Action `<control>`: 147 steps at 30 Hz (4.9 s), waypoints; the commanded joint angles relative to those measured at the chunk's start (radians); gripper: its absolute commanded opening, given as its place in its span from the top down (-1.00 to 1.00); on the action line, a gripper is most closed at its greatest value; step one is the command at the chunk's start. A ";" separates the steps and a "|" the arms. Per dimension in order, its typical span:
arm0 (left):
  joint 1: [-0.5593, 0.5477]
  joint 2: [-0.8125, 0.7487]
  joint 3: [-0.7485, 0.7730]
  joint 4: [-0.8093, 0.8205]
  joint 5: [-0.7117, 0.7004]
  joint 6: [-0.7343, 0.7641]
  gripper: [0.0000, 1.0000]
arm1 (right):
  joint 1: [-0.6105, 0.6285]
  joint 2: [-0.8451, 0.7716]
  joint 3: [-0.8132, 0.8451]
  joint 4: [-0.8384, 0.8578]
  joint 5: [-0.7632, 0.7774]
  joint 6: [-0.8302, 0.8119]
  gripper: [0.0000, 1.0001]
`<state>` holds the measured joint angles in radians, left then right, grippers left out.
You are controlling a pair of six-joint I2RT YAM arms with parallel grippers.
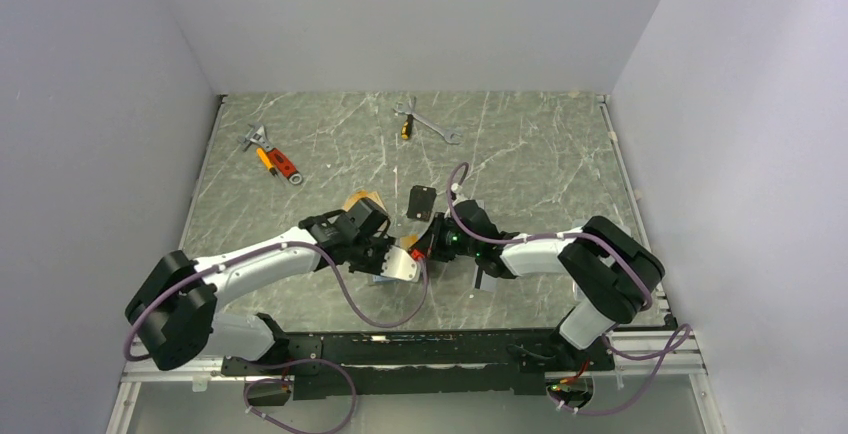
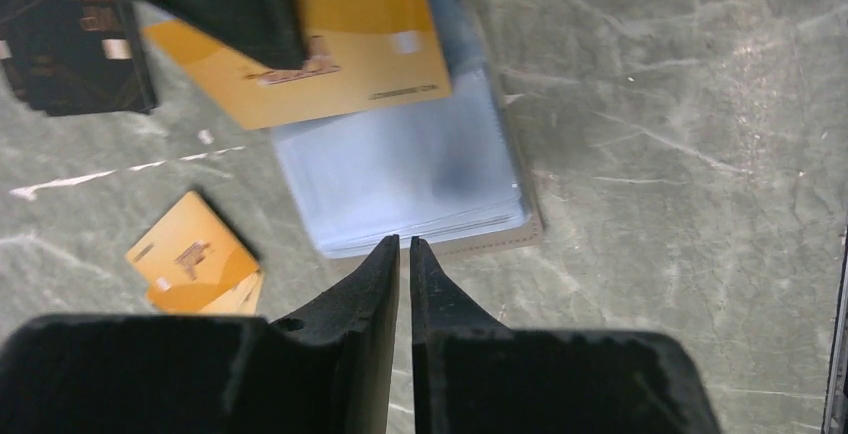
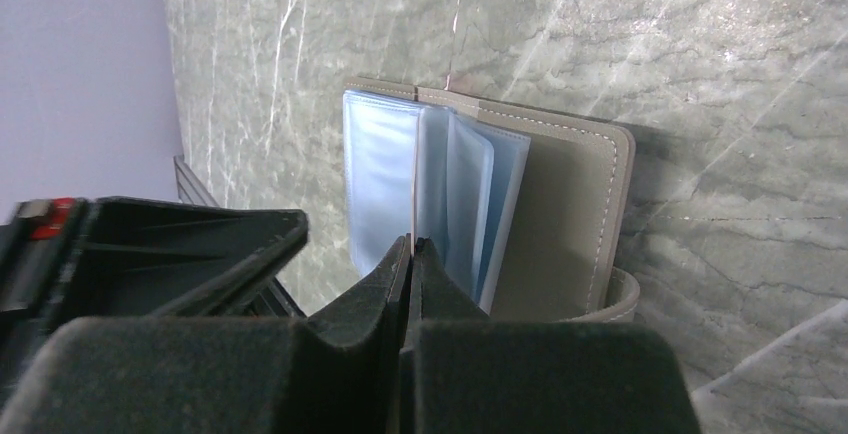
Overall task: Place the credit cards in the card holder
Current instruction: Insert the credit card into the card holder.
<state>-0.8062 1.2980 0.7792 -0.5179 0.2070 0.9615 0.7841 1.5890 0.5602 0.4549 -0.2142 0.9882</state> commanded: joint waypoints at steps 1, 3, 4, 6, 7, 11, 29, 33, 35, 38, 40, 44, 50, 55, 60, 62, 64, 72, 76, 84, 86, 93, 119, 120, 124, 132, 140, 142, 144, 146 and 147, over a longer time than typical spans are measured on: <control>-0.016 0.047 -0.026 0.037 0.003 0.106 0.69 | -0.002 0.022 0.019 0.072 -0.017 0.018 1.00; -0.017 0.067 -0.026 0.040 -0.003 0.120 0.69 | -0.005 0.024 0.013 0.089 -0.026 0.026 1.00; -0.019 0.076 -0.028 0.042 -0.005 0.126 0.69 | -0.008 0.021 0.008 0.097 -0.032 0.029 1.00; -0.018 0.093 -0.039 0.054 -0.011 0.136 0.70 | -0.025 0.013 -0.011 0.122 -0.045 0.039 1.00; -0.019 0.100 -0.046 0.059 -0.018 0.144 0.70 | -0.033 0.009 -0.021 0.131 -0.049 0.044 1.00; -0.024 0.134 -0.057 0.055 -0.047 0.157 0.73 | -0.067 -0.016 -0.076 0.178 -0.058 0.065 1.00; -0.051 0.138 -0.078 0.054 -0.069 0.109 0.76 | -0.071 0.090 -0.149 0.430 -0.099 0.173 1.00; -0.053 0.127 -0.085 0.055 -0.072 0.101 0.77 | -0.062 0.113 -0.143 0.442 -0.103 0.177 1.00; -0.053 0.127 -0.087 0.055 -0.075 0.098 0.77 | -0.062 0.124 -0.148 0.472 -0.109 0.189 1.00; -0.054 0.127 -0.089 0.055 -0.081 0.095 0.77 | -0.061 0.121 -0.156 0.491 -0.108 0.197 1.00; -0.053 0.123 -0.095 0.058 -0.087 0.095 0.78 | -0.062 0.105 -0.164 0.483 -0.099 0.195 1.00; -0.054 0.114 -0.098 0.056 -0.093 0.091 0.77 | -0.062 0.109 -0.171 0.500 -0.100 0.202 1.00; -0.054 0.109 -0.083 0.043 -0.093 0.081 0.77 | -0.050 0.126 -0.155 0.486 -0.102 0.195 1.00; -0.053 0.110 -0.080 0.040 -0.093 0.077 0.78 | -0.045 0.163 -0.156 0.509 -0.115 0.208 1.00; -0.054 0.112 -0.078 0.037 -0.094 0.075 0.79 | -0.045 0.195 -0.158 0.534 -0.137 0.222 1.00; -0.054 0.111 -0.080 0.036 -0.093 0.077 0.79 | -0.045 0.200 -0.149 0.524 -0.148 0.216 1.00; -0.053 0.109 -0.083 0.038 -0.096 0.076 0.79 | -0.045 0.210 -0.140 0.517 -0.161 0.211 1.00; -0.054 0.108 -0.089 0.039 -0.097 0.070 0.80 | -0.048 0.214 -0.114 0.425 -0.193 0.174 1.00; -0.053 0.107 -0.086 0.037 -0.094 0.066 0.80 | -0.048 0.254 -0.084 0.426 -0.223 0.174 1.00; -0.054 0.101 -0.084 0.036 -0.084 0.067 0.81 | -0.045 0.261 -0.042 0.332 -0.227 0.125 1.00; -0.054 0.105 -0.079 0.033 -0.083 0.065 0.81 | -0.046 0.261 -0.050 0.321 -0.222 0.127 1.00; -0.055 0.101 -0.077 0.021 -0.081 0.069 0.82 | -0.046 0.215 -0.063 0.198 -0.169 0.099 0.68; -0.054 0.079 -0.099 0.045 -0.074 0.052 0.84 | 0.083 0.073 0.096 -0.193 0.110 -0.051 0.56; -0.054 0.079 -0.101 0.046 -0.074 0.052 0.84 | 0.090 0.078 0.107 -0.194 0.110 -0.054 0.56; -0.055 0.082 -0.109 0.056 -0.072 0.051 0.84 | 0.109 0.092 0.142 -0.205 0.117 -0.057 0.57; -0.056 0.081 -0.103 0.061 -0.064 0.041 0.85 | 0.115 0.130 0.186 -0.172 0.077 -0.061 0.53; -0.018 0.022 -0.054 0.005 -0.025 0.003 0.81 | 0.078 0.059 0.109 -0.155 0.055 -0.047 0.29; 0.025 0.008 -0.011 -0.034 0.023 -0.021 0.79 | 0.073 0.051 0.102 -0.159 0.050 -0.046 0.29; 0.066 -0.001 0.015 -0.056 0.061 -0.038 0.79 | 0.070 0.049 0.099 -0.156 0.044 -0.044 0.30; 0.091 -0.006 0.013 -0.050 0.072 -0.046 0.79 | 0.069 0.049 0.102 -0.158 0.038 -0.045 0.32; 0.099 -0.004 0.002 -0.038 0.071 -0.049 0.79 | 0.069 0.047 0.102 -0.160 0.038 -0.046 0.35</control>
<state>-0.7441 1.3277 0.7525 -0.5362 0.2008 0.9508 0.8577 1.6657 0.6697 0.2855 -0.1680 0.9478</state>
